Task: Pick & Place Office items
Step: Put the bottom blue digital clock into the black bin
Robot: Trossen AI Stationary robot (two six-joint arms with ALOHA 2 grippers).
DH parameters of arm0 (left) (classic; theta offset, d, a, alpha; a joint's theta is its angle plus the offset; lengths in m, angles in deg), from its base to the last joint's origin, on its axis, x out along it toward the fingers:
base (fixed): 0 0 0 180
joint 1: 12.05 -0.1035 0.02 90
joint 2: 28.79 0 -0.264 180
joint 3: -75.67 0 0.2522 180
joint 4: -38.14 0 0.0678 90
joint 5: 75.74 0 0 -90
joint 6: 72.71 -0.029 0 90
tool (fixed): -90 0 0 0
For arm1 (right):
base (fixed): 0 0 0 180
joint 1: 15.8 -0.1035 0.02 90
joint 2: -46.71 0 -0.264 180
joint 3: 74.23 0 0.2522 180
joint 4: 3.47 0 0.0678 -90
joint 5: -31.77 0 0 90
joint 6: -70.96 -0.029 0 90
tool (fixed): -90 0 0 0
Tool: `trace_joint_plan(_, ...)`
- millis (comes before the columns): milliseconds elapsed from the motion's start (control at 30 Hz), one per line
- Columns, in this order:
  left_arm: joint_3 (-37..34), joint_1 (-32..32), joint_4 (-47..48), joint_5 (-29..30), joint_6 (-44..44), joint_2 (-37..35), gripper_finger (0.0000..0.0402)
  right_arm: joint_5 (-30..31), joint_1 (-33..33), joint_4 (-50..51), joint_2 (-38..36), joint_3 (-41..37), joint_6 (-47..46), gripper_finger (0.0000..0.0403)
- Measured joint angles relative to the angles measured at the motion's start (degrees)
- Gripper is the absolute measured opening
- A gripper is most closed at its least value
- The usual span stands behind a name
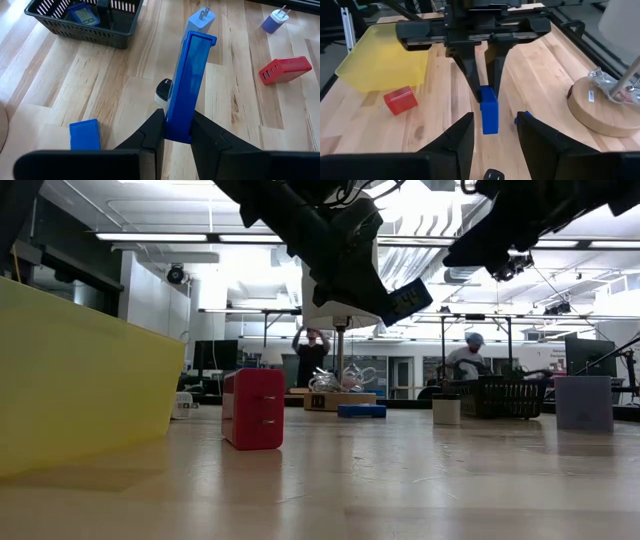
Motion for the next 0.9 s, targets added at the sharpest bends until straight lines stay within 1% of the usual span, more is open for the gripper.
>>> trace_joint_plan(200, 0.0, 0.0, 0.0, 0.0, 0.1, 0.0, 0.0065, -5.8, 4.9, 0.3, 0.0, 0.0, 1.2, 0.0137)
trace_joint_plan(333, 0.0, 0.0, 0.0, 0.0, 0.1, 0.0, 0.0065, -8.4, 6.1, 0.2, 1.3, 0.0, 1.3, 0.0137)
trace_joint_plan(533, 0.0, 0.0, 0.0, 0.0, 0.1, 0.0, 0.0065, -8.9, 5.4, -1.2, 6.1, 0.0, 1.4, 0.0137)
trace_joint_plan(633, 0.0, 0.0, 0.0, 0.0, 0.1, 0.0, 0.0065, -9.3, 4.9, -3.5, 9.1, 0.0, 1.5, 0.0137)
trace_joint_plan(767, 0.0, 0.0, 0.0, 0.0, 0.1, 0.0, 0.0065, -11.4, 4.9, -6.9, 12.8, 0.0, 1.5, 0.0137)
trace_joint_plan(900, 0.0, 0.0, 0.6, 0.0, 0.1, 0.0, 0.0065, -11.6, 4.9, -8.6, 15.3, 0.0, 1.5, 0.0137)
